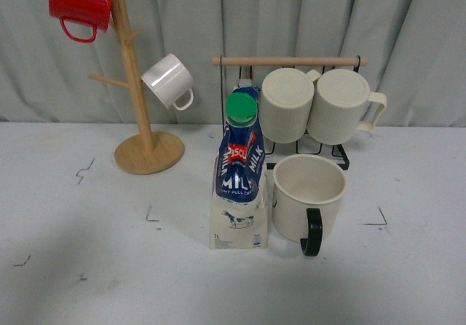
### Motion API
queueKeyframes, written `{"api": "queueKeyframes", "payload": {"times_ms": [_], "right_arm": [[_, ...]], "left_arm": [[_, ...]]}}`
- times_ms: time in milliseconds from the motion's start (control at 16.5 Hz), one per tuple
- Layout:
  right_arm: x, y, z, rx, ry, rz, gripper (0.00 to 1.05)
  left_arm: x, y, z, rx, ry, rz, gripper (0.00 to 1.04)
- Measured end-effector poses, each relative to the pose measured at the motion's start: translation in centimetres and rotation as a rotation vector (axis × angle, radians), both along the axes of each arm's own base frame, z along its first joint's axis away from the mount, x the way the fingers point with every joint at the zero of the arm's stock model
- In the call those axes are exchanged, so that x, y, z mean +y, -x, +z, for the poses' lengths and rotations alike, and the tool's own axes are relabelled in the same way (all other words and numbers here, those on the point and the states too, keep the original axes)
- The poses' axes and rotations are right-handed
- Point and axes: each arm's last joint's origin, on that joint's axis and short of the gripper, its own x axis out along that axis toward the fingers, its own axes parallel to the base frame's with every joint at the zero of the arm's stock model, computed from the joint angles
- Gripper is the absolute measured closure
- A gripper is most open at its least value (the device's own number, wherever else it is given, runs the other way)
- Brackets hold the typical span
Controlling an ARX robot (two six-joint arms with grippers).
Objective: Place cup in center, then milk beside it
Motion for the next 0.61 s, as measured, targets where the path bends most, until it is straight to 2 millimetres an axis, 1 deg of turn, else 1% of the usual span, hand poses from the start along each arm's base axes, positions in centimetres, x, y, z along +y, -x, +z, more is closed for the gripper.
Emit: {"api": "queueKeyframes", "payload": {"times_ms": [61,121,182,606], "right_arm": [[0.0,0.0,0.0,0.000,0.000,0.000,0.07],[0.0,0.0,0.0,0.000,0.000,0.000,0.07],[0.0,0.0,0.0,0.000,0.000,0.000,0.07],[0.0,0.0,0.0,0.000,0.000,0.000,0.07]], "left_arm": [[-0.1,0.3,-0.2,0.005,0.000,-0.013,1.03],[-0.1,1.3,-0.8,-0.032,0.000,-0.011,1.03],[-0.1,1.6,-1.3,0.007,0.000,-0.013,1.03],[-0.1,3.1,-0.9,-0.020,0.000,-0.013,1.03]]}}
